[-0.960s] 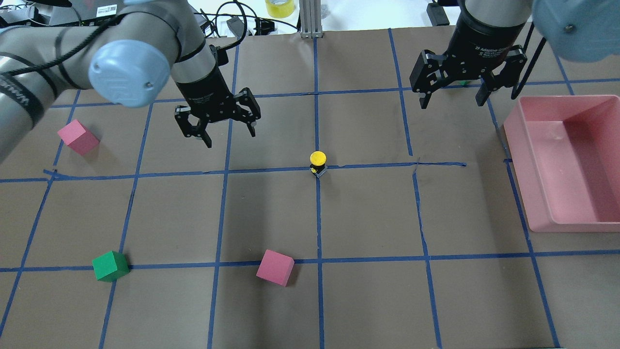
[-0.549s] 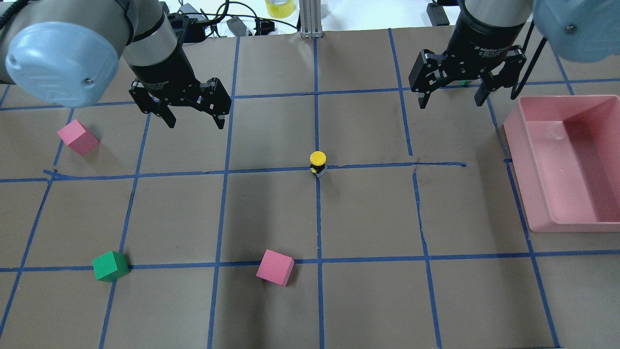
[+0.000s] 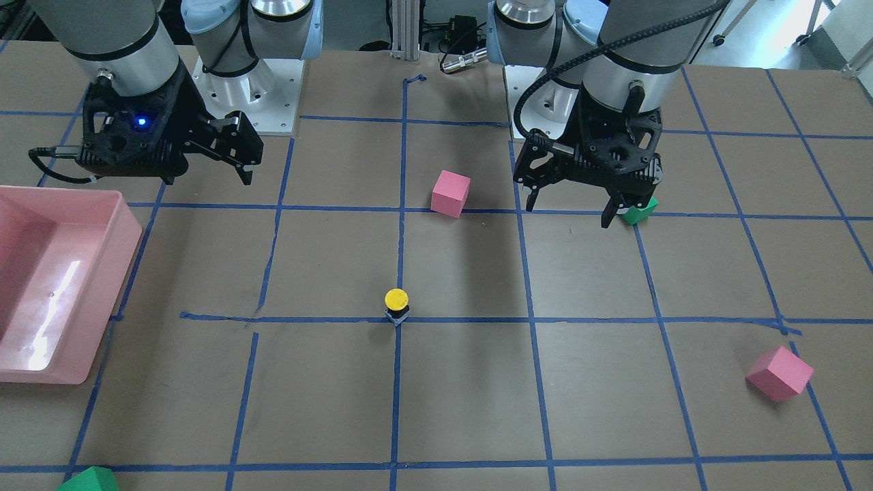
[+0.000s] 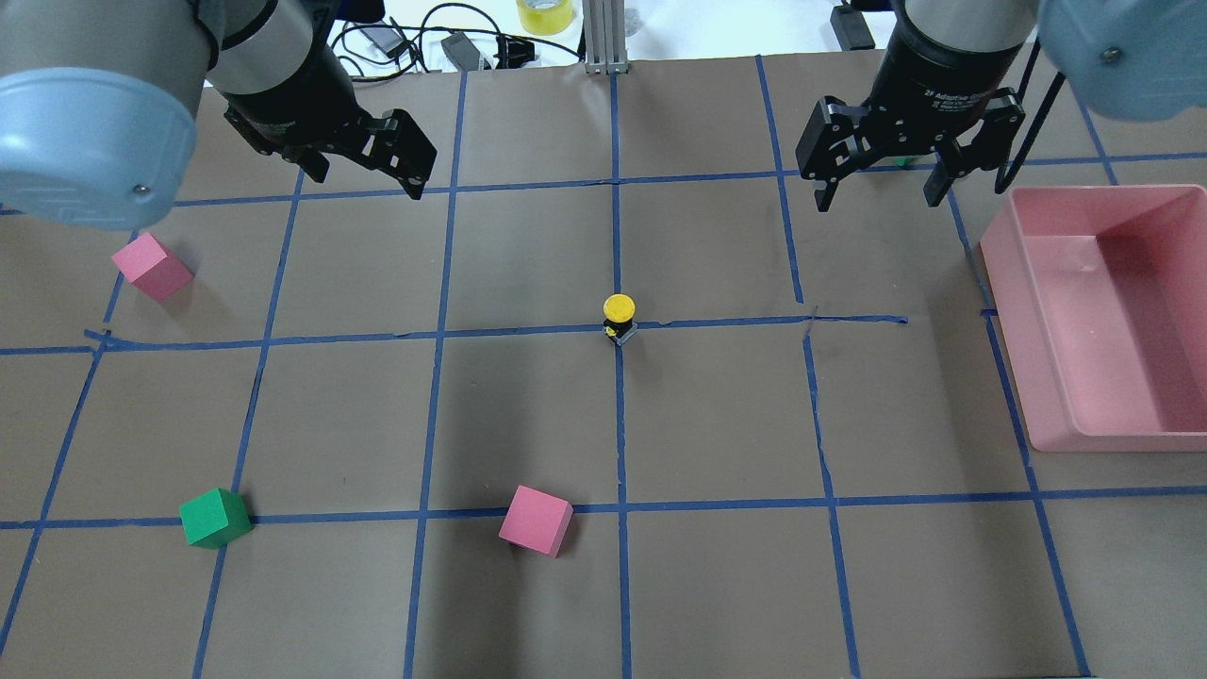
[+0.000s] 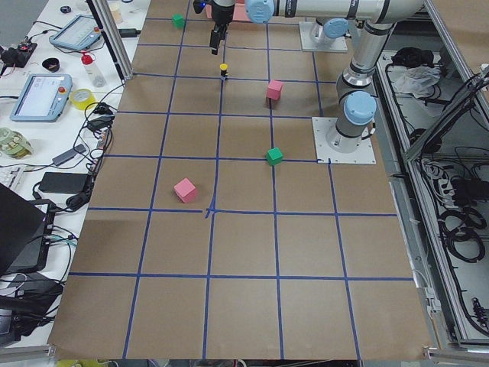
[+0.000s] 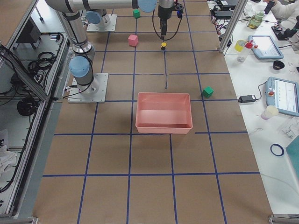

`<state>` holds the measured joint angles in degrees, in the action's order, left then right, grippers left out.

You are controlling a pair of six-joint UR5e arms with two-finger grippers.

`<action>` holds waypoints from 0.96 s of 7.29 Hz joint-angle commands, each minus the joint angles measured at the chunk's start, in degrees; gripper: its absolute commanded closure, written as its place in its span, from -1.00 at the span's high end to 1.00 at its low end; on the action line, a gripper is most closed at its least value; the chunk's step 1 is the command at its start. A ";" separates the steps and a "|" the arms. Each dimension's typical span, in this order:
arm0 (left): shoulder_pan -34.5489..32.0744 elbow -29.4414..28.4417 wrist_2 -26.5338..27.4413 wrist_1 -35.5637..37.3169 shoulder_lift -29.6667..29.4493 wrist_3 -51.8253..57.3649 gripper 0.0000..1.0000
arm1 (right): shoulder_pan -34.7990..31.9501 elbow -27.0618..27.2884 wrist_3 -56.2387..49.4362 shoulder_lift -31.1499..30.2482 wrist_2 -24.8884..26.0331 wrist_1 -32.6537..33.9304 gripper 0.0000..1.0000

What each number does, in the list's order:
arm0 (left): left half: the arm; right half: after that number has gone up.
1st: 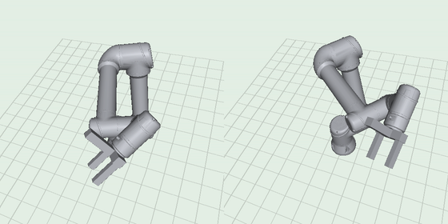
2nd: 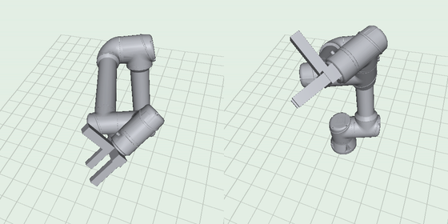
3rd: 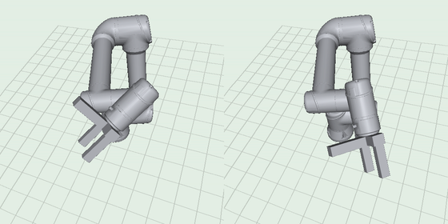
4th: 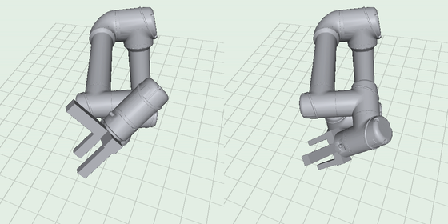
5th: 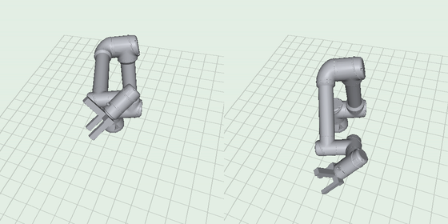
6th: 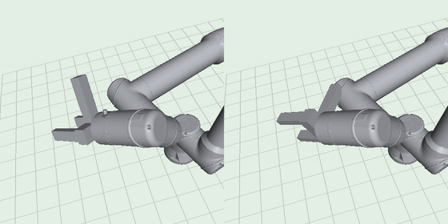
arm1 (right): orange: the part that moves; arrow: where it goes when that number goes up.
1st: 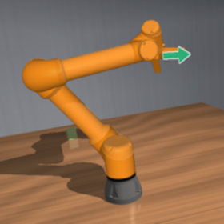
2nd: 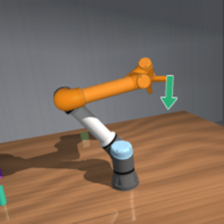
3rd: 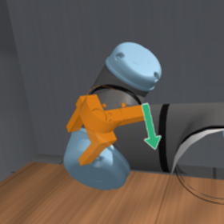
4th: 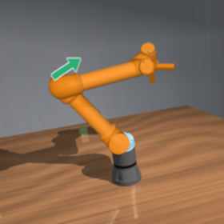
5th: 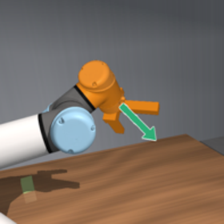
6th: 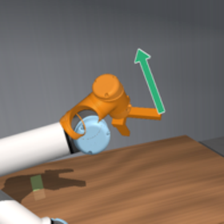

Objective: Align button upright

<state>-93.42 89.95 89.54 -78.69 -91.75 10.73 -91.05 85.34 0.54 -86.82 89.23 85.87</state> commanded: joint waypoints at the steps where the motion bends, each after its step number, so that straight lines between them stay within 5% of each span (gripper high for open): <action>1: 0.08 -0.12 2.55 -3.56 2.18 0.00 1.00 | 0.00 0.00 -0.01 0.07 0.42 -0.09 1.00; 3: 0.26 -0.56 3.62 -8.49 3.24 -9.00 1.00 | -0.09 0.09 -0.01 -0.01 0.25 -0.18 1.00; 7: 0.35 0.14 3.01 -8.41 3.33 -8.88 1.00 | 0.00 0.00 -0.01 -0.28 0.42 -0.53 1.00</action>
<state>-93.14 90.03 93.03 -87.13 -88.40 1.93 -91.06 85.35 0.53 -86.93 89.54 85.55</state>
